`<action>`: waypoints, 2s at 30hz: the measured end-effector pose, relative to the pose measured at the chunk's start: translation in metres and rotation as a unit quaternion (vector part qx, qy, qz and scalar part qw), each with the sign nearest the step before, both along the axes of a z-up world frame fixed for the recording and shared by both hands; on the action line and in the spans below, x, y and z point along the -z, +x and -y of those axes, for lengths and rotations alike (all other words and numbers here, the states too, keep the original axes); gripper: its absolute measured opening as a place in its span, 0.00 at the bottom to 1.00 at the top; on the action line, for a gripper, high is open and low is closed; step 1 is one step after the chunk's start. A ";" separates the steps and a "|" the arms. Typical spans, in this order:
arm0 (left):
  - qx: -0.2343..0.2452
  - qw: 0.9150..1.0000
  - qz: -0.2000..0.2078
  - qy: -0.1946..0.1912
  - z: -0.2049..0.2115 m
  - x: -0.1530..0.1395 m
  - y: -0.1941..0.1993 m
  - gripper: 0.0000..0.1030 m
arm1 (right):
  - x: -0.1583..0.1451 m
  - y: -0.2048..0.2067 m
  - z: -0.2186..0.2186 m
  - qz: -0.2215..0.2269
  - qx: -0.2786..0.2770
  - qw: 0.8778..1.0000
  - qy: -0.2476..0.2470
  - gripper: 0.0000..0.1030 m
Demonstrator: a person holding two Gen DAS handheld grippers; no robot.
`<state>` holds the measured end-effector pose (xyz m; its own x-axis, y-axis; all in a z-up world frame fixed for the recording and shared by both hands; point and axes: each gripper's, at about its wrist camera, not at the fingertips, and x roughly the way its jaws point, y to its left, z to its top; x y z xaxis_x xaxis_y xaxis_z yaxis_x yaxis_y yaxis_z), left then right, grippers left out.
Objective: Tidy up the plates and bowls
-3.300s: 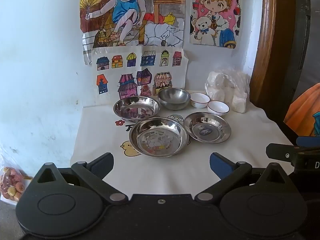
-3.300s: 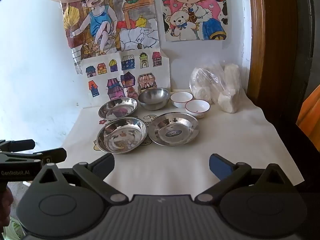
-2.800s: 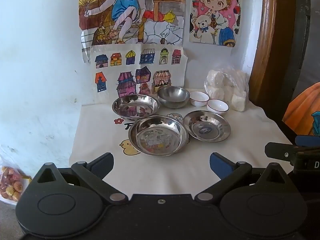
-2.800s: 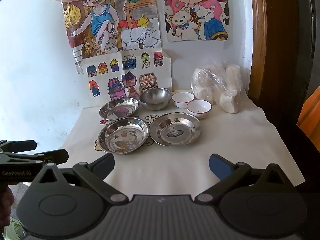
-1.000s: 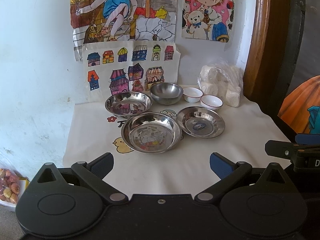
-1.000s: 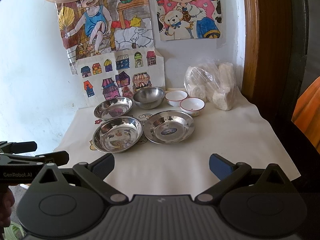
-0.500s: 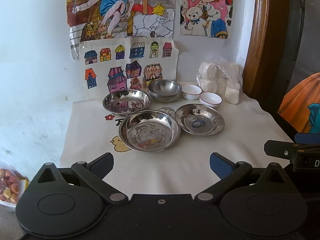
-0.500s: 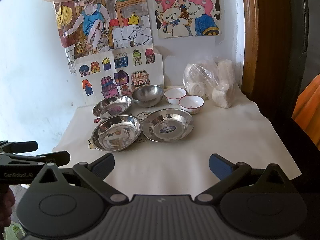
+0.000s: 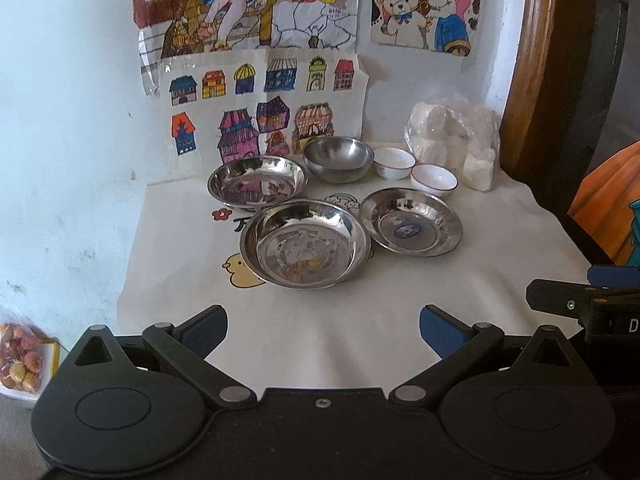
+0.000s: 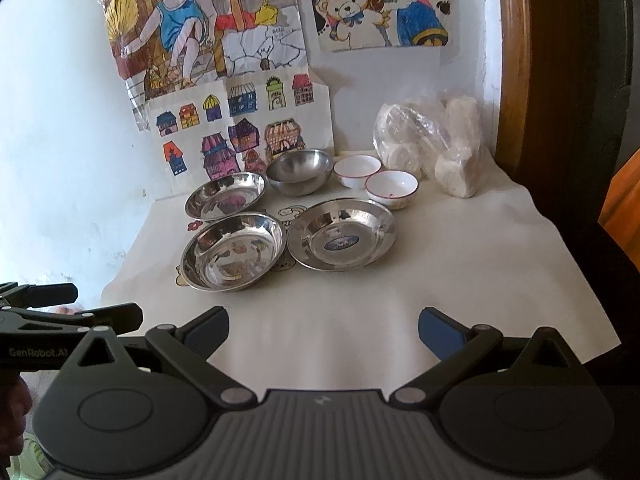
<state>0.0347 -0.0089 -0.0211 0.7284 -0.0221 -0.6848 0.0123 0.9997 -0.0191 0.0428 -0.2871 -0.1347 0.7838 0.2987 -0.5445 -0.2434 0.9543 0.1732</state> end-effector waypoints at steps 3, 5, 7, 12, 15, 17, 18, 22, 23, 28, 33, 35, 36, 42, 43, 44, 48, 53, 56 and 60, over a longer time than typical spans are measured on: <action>-0.004 1.000 -0.011 0.001 0.000 0.004 0.007 0.99 | 0.004 0.010 0.001 -0.009 -0.004 1.000 0.002 1.00; -0.012 1.000 -0.021 0.002 -0.001 0.007 0.013 0.99 | 0.007 0.017 0.000 -0.016 -0.010 1.000 0.003 1.00; -0.024 0.999 -0.035 0.003 -0.002 0.012 0.020 0.99 | 0.009 0.026 -0.001 -0.024 -0.019 1.000 0.000 1.00; -0.078 0.994 -0.081 -0.001 -0.006 0.028 0.052 0.99 | 0.010 0.054 -0.001 -0.037 -0.051 0.998 -0.020 1.00; -0.108 0.990 -0.090 -0.018 -0.011 0.035 0.073 0.99 | 0.009 0.076 0.003 -0.038 -0.078 0.996 -0.030 1.00; -0.130 0.987 -0.090 -0.027 -0.012 0.036 0.084 0.99 | 0.007 0.090 0.007 -0.032 -0.094 0.994 -0.039 1.00; -0.141 0.985 -0.090 -0.031 -0.012 0.036 0.090 0.99 | 0.006 0.099 0.008 -0.030 -0.104 0.993 -0.045 1.00; -0.186 0.976 -0.104 -0.041 -0.012 0.038 0.105 0.99 | 0.004 0.122 0.016 -0.033 -0.138 0.988 -0.055 1.00; -0.195 0.974 -0.105 -0.044 -0.012 0.037 0.107 0.99 | 0.003 0.126 0.018 -0.031 -0.143 0.988 -0.056 1.00; -0.227 0.966 -0.120 -0.034 -0.015 0.038 0.115 0.99 | 0.010 0.145 0.020 -0.049 -0.170 0.983 -0.048 1.00; -0.239 0.961 -0.134 -0.027 -0.028 0.039 0.122 0.99 | 0.015 0.159 0.010 -0.057 -0.181 0.981 -0.039 1.00; -0.236 0.961 -0.142 -0.025 -0.035 0.042 0.127 0.99 | 0.017 0.163 0.005 -0.064 -0.184 0.980 -0.039 1.00; -0.234 0.961 -0.146 -0.025 -0.039 0.044 0.130 0.99 | 0.018 0.164 0.002 -0.066 -0.183 0.980 -0.038 1.00; -0.208 0.964 -0.162 -0.022 -0.066 0.052 0.154 0.99 | 0.022 0.177 -0.022 -0.076 -0.167 0.983 -0.028 1.00; -0.202 0.965 -0.164 -0.020 -0.072 0.054 0.159 0.99 | 0.022 0.180 -0.028 -0.076 -0.164 0.983 -0.028 1.00; -0.195 0.967 -0.165 -0.018 -0.077 0.055 0.165 0.99 | 0.022 0.183 -0.035 -0.075 -0.159 0.984 -0.026 1.00; -0.150 0.976 -0.156 0.006 -0.096 0.056 0.194 0.99 | 0.018 0.196 -0.059 -0.066 -0.138 0.988 -0.009 1.00; -0.113 0.982 -0.146 0.038 -0.119 0.059 0.238 0.99 | 0.017 0.224 -0.092 -0.069 -0.119 0.990 0.014 1.00; -0.103 0.984 -0.139 0.043 -0.132 0.064 0.260 0.99 | 0.019 0.244 -0.109 -0.082 -0.111 0.990 0.023 1.00; -0.098 0.983 -0.147 0.044 -0.145 0.077 0.294 0.99 | 0.022 0.267 -0.127 -0.100 -0.100 0.989 0.044 1.00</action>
<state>0.3282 0.1356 -0.0984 0.4832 0.1672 -0.8594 -0.1733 0.9804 0.0933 0.3099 -0.1599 -0.1569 0.5836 0.4906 -0.6471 -0.3785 0.8694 0.3177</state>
